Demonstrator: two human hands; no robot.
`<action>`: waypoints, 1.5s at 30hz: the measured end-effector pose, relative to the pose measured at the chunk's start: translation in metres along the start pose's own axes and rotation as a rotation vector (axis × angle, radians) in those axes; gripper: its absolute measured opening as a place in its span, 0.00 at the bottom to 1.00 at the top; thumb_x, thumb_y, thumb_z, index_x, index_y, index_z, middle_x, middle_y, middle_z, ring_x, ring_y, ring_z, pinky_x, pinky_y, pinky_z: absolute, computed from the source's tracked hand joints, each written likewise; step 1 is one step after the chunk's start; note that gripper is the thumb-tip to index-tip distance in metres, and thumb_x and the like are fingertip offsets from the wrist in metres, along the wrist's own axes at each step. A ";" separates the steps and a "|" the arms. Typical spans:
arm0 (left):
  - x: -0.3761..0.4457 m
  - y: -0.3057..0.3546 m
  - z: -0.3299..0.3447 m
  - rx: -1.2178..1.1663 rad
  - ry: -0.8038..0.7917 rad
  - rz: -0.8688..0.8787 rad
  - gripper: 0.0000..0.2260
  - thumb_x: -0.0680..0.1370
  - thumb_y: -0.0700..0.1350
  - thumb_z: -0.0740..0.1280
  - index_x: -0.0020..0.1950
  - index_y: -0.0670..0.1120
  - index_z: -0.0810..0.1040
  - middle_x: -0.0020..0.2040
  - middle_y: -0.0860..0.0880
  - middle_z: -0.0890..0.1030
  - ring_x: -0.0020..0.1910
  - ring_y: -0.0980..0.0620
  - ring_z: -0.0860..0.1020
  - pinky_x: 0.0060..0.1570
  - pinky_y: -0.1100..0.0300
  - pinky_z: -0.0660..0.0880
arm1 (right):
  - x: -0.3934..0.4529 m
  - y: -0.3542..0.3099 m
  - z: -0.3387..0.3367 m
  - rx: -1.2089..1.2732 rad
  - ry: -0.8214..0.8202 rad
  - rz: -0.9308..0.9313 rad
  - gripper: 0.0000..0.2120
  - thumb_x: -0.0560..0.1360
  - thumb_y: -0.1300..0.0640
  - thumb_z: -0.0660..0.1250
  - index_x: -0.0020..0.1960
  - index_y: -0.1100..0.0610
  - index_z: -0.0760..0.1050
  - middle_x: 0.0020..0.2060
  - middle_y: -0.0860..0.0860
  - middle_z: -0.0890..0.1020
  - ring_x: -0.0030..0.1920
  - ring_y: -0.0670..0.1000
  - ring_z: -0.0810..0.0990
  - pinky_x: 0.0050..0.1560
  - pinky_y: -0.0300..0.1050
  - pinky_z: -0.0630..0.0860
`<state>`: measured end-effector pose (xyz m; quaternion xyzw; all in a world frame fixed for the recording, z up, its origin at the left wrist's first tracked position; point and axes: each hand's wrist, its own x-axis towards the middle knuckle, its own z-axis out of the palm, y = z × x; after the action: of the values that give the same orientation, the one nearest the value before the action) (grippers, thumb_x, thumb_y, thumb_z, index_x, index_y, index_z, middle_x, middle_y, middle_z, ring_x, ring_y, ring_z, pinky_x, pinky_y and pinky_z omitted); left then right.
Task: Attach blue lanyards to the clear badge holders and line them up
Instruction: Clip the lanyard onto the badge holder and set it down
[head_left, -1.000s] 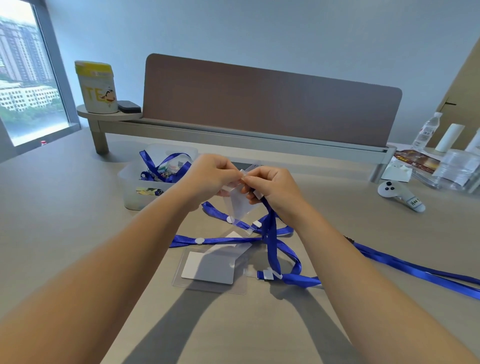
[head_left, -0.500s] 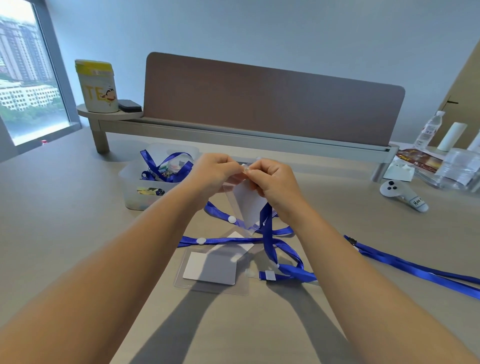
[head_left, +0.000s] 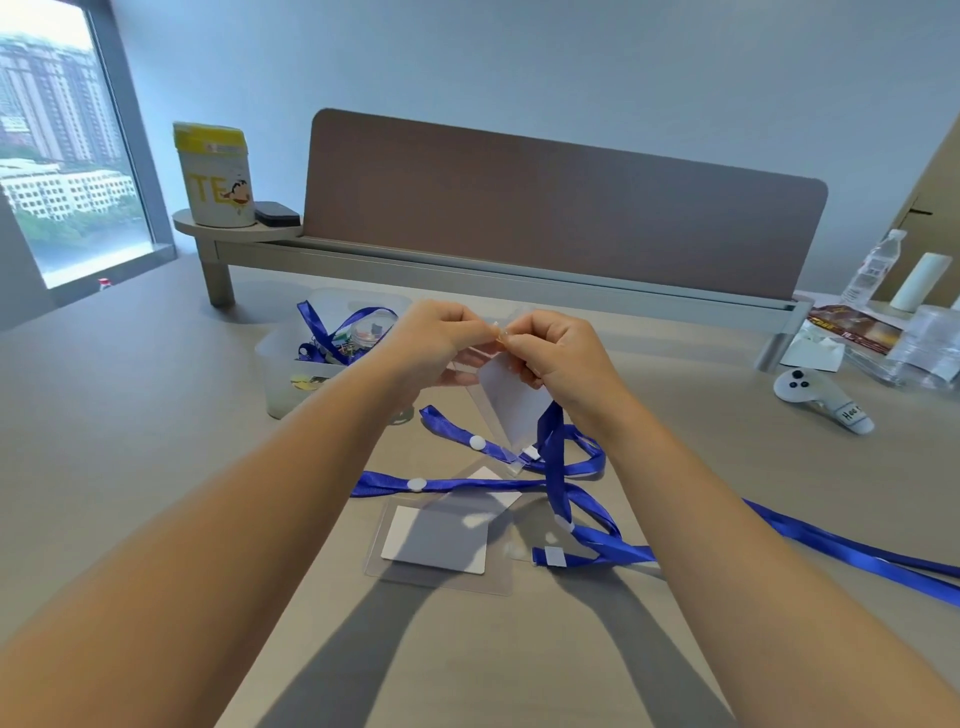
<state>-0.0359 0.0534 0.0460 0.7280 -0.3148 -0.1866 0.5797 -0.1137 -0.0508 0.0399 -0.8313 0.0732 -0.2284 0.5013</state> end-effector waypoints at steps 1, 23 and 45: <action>-0.001 -0.003 -0.001 -0.060 -0.036 -0.052 0.08 0.76 0.48 0.61 0.43 0.45 0.75 0.41 0.48 0.77 0.42 0.52 0.76 0.40 0.62 0.75 | 0.001 -0.001 -0.001 0.036 -0.012 0.024 0.12 0.77 0.62 0.59 0.36 0.55 0.74 0.30 0.50 0.74 0.30 0.43 0.71 0.27 0.25 0.70; 0.000 -0.005 -0.012 -0.686 0.260 -0.214 0.11 0.77 0.45 0.61 0.37 0.43 0.73 0.20 0.52 0.79 0.19 0.61 0.74 0.24 0.71 0.75 | -0.008 0.014 -0.017 -0.014 -0.169 0.350 0.10 0.73 0.65 0.65 0.52 0.58 0.68 0.34 0.51 0.76 0.30 0.47 0.74 0.33 0.37 0.75; 0.020 0.012 0.008 -0.609 0.447 -0.146 0.09 0.77 0.47 0.61 0.38 0.47 0.72 0.30 0.51 0.81 0.26 0.59 0.75 0.26 0.69 0.73 | -0.018 0.057 -0.083 0.309 0.522 0.557 0.15 0.80 0.60 0.54 0.63 0.65 0.69 0.33 0.54 0.76 0.31 0.49 0.77 0.35 0.41 0.76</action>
<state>-0.0286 0.0325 0.0573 0.5656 -0.0581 -0.1489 0.8090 -0.1607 -0.1387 0.0178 -0.6088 0.3850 -0.2955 0.6276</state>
